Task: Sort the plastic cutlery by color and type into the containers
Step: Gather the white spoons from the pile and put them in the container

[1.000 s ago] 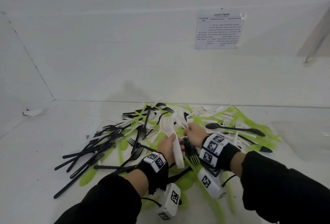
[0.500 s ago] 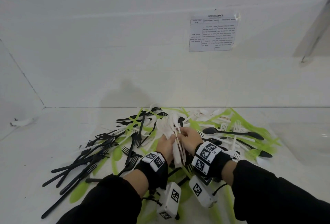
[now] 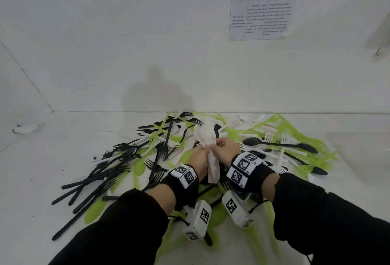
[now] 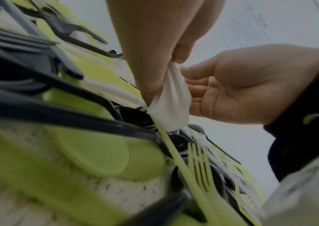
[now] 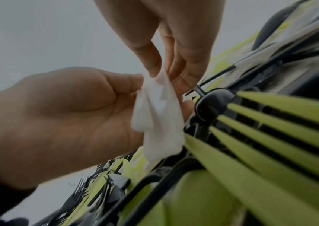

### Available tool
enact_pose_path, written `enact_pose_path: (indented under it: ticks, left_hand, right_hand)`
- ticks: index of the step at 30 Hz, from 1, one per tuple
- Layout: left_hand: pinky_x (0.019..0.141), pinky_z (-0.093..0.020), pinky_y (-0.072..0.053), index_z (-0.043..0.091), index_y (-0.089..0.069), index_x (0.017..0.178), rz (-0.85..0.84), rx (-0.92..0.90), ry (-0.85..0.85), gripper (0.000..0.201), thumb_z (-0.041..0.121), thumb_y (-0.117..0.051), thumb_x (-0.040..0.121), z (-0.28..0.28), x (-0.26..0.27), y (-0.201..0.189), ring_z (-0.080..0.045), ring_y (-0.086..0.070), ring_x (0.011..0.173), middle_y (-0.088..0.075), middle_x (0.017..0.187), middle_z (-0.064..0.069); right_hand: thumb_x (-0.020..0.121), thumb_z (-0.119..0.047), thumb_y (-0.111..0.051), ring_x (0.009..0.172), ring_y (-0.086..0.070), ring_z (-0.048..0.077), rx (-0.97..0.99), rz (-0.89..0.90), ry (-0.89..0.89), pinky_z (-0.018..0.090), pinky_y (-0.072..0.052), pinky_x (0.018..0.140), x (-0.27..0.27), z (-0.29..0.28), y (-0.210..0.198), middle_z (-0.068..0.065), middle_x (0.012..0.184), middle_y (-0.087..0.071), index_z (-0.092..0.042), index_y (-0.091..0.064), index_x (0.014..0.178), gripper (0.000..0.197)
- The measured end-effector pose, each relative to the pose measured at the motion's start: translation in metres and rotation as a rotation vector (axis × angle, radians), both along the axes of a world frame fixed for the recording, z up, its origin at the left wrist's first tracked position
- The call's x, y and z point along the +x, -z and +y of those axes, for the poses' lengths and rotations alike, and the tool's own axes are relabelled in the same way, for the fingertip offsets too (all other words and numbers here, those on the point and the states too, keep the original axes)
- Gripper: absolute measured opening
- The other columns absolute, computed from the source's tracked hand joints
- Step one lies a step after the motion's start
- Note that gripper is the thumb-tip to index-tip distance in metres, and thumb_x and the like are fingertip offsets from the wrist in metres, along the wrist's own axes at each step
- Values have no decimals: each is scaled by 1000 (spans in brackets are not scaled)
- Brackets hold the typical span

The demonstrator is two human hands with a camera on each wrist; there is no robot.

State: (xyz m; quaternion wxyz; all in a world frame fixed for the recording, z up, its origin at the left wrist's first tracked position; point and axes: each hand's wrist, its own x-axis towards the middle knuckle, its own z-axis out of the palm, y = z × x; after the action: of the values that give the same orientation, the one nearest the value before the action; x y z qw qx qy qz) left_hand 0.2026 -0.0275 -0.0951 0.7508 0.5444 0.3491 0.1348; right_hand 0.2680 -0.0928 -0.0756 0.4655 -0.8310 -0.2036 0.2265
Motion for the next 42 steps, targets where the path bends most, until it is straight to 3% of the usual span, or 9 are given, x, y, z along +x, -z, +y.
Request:
enact_pose_path:
  ticks: [4,11,15,21,25,29,33,38,42]
  left_hand:
    - [77,-30,-52,-7,-47,129,-46,-31,22,36,2,-26,101,6,-6,3,-30,-59,101,-58,122,-23]
    - [65,-35,-51,4,-45,129,-70,-52,126,33,4,-27,101,6,-11,-2,-24,-61,82,-57,122,-23]
    - [65,-43,-53,6,-45,126,-63,-93,170,28,9,-31,102,0,-4,-9,-26,-62,78,-60,104,-15]
    - [47,-27,-48,4,-48,114,-34,-129,87,21,-2,-38,96,-5,8,-17,-24,-52,59,-57,92,-10]
    - [47,-29,-51,3,-44,115,16,-119,104,20,-1,-41,96,-2,12,-19,-22,-53,56,-56,88,-7]
    - [50,-32,-51,7,-45,105,35,-115,103,12,0,-42,95,4,17,-17,-21,-53,57,-56,89,-7]
    - [56,-37,-49,16,-44,89,43,-112,88,18,-1,-41,95,11,21,-13,-24,-51,61,-55,90,-8]
    - [52,-33,-51,19,-44,91,53,-110,74,21,-1,-40,95,17,25,-7,-24,-52,61,-55,91,-8]
    - [49,-32,-51,14,-46,99,49,-145,66,16,-1,-42,95,17,24,-4,-23,-53,59,-57,89,-7]
  right_hand:
    - [84,-13,-63,91,-63,19,70,12,-4,22,-45,79,0,0,7,11,103,-69,-9,-63,114,30]
    - [79,-22,-70,89,-68,27,60,67,27,44,-54,86,2,-1,18,5,83,-69,-18,-65,86,10]
    - [92,-27,-50,90,-63,31,-44,27,-38,39,-49,84,8,-2,12,17,92,-69,1,-68,90,34]
    - [95,-24,-37,72,-49,19,-183,104,-203,28,-35,63,40,-5,-25,9,97,-58,0,-63,103,36]
    - [96,-17,-41,114,-54,27,-494,-306,-119,29,-41,95,104,-16,-35,11,123,-59,-7,-60,122,34]
    - [96,-13,-37,130,-44,27,-800,-424,-155,33,-36,108,163,-24,-14,12,140,-46,-7,-50,131,38]
    - [85,-23,-46,123,-49,31,-973,-500,-210,41,-42,103,238,-10,44,12,133,-48,-14,-49,130,46]
    - [91,-18,-48,125,-46,28,-1016,-553,-340,30,-36,103,189,-11,-9,9,135,-45,-22,-50,129,38]
    - [85,-25,-61,111,-57,25,-945,-574,-367,30,-46,95,195,-9,-14,2,122,-58,-21,-66,108,24]
